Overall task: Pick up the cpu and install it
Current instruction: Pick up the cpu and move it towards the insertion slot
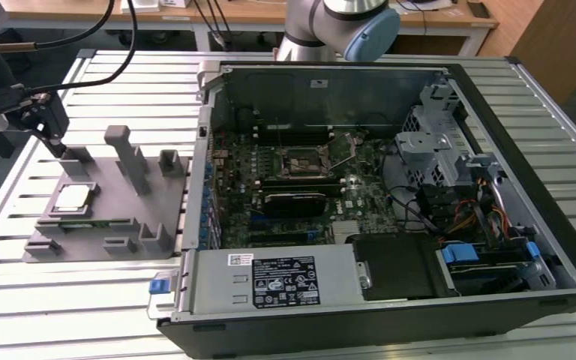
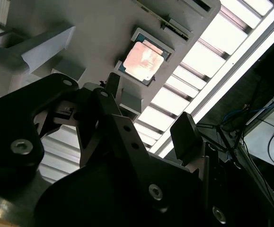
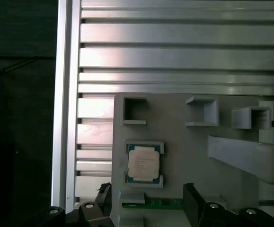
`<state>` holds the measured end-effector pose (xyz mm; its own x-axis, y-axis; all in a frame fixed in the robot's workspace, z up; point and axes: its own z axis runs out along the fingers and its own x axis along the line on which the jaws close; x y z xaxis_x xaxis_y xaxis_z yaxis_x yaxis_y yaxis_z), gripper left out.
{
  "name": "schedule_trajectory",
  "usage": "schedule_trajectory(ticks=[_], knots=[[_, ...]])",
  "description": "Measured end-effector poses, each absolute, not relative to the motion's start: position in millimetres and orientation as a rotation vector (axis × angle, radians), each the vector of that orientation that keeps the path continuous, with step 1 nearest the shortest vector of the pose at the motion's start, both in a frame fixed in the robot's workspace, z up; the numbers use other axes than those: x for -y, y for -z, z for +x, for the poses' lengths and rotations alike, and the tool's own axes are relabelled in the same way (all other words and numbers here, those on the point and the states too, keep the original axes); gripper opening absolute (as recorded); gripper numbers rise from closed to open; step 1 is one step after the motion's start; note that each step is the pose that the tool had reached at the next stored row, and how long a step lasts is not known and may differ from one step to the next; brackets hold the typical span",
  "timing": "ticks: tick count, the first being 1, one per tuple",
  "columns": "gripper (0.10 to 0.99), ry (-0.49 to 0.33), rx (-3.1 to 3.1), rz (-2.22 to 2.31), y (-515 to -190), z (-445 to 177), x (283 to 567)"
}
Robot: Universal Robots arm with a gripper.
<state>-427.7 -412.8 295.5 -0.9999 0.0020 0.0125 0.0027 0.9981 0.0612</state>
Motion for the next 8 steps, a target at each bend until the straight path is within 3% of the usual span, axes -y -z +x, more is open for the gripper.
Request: schedule_trajectory(ticks=[8], knots=[[0.706, 0.096, 3.128, -0.004, -294.1, -427.7, 412.8]])
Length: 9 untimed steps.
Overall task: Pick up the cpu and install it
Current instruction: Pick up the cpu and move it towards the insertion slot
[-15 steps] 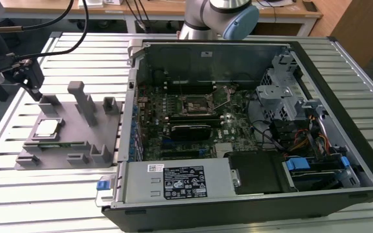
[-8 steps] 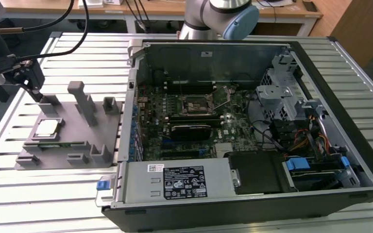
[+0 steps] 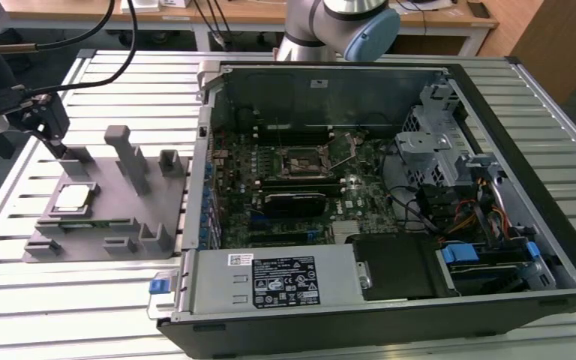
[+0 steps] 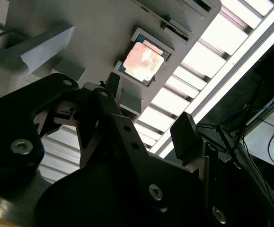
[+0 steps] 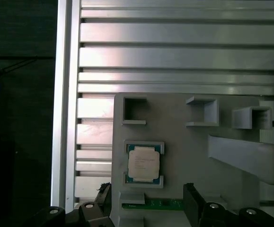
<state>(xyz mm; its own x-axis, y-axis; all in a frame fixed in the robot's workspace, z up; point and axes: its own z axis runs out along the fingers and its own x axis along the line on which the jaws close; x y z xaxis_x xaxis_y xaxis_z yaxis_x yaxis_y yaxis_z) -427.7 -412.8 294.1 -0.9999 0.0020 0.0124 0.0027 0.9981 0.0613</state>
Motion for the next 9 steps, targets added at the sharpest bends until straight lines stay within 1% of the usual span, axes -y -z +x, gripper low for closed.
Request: schedule_trajectory(ticks=[9], knots=[[0.706, 0.096, 3.128, -0.004, -292.8, -427.7, 412.8]])
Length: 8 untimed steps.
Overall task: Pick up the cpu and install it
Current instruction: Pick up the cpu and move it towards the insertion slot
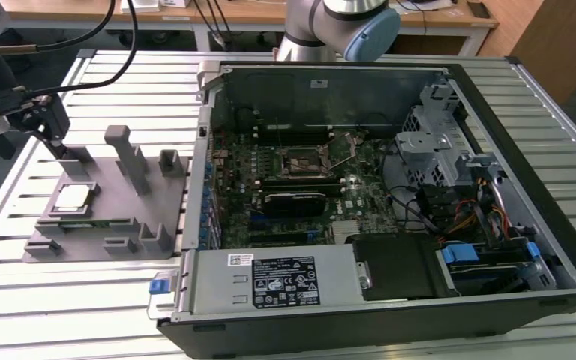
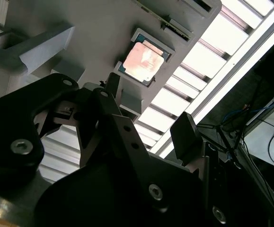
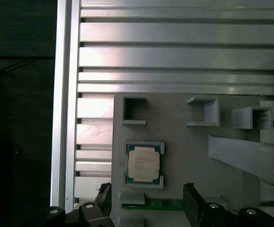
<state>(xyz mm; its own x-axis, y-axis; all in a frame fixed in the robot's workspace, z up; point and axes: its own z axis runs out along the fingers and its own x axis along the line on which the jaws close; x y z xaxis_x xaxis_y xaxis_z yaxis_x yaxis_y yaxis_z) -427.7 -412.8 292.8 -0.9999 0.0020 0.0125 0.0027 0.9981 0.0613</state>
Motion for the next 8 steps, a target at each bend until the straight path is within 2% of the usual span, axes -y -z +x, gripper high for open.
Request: schedule_trajectory(ticks=[8], knots=[[0.706, 0.098, 3.128, -0.004, -286.2, -427.7, 412.8]])
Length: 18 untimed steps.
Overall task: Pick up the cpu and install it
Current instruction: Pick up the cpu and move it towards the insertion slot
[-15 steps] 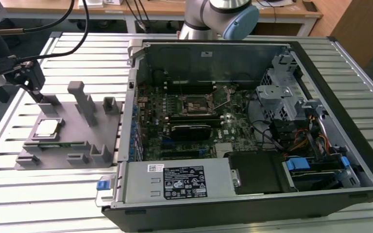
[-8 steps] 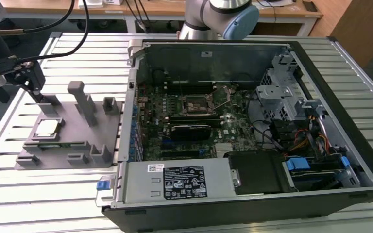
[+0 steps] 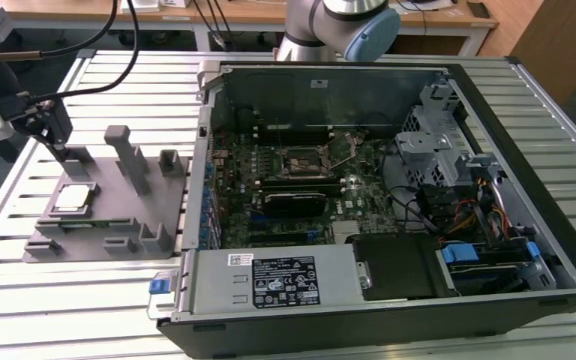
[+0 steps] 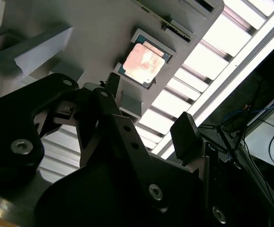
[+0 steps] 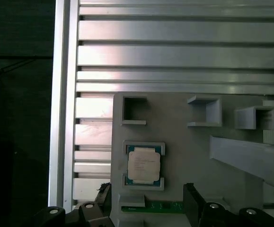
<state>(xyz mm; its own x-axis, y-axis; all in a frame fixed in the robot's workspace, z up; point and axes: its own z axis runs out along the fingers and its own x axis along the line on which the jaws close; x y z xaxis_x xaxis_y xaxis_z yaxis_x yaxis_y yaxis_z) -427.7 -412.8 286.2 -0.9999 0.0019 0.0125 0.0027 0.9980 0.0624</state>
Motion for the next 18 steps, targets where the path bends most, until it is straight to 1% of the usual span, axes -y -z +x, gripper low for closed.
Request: schedule_trajectory(ticks=[18], knots=[[0.706, 0.098, 3.128, -0.004, -276.7, -427.7, 412.8]])
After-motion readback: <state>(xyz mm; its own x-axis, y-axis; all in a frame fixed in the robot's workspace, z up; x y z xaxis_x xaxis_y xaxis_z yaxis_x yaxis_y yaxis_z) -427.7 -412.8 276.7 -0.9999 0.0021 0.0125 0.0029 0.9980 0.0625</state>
